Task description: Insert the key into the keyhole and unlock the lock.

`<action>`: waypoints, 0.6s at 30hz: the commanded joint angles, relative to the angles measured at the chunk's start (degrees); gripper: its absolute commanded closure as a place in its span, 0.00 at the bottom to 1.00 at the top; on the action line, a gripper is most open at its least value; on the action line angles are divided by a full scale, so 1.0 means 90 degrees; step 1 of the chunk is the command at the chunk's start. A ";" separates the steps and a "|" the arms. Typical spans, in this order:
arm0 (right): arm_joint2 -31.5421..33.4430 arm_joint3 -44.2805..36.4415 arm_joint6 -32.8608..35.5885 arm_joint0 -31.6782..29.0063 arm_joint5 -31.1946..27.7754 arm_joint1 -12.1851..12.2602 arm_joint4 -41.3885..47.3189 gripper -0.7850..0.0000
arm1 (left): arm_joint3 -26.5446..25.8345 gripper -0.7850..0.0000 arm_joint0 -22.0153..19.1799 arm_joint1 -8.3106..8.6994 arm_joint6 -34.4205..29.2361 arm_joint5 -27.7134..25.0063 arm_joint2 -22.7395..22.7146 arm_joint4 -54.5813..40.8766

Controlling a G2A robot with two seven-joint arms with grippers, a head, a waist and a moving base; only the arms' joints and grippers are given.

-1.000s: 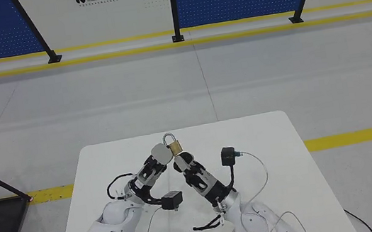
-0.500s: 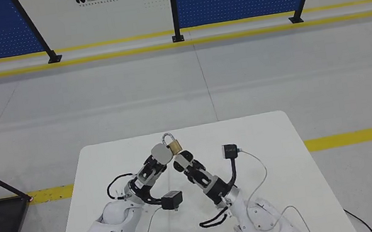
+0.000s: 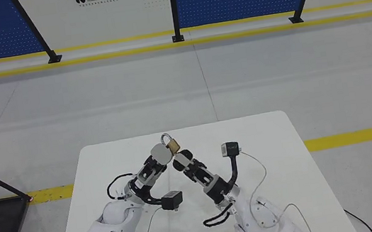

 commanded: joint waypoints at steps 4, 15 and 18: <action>0.0057 0.0083 0.0391 0.0091 0.0232 0.0009 0.0797 1.00 | 0.0000 1.00 0.0000 0.0000 -0.0001 0.0000 0.0000 0.0000; 0.0055 0.0096 0.0401 0.0123 0.0386 0.0003 0.0917 1.00 | 0.0000 1.00 0.0000 0.0000 -0.0001 0.0000 0.0000 0.0000; 0.0048 0.0059 0.0410 0.0110 0.0466 0.0000 0.1070 1.00 | 0.0000 1.00 0.0000 0.0000 -0.0001 0.0000 0.0000 0.0000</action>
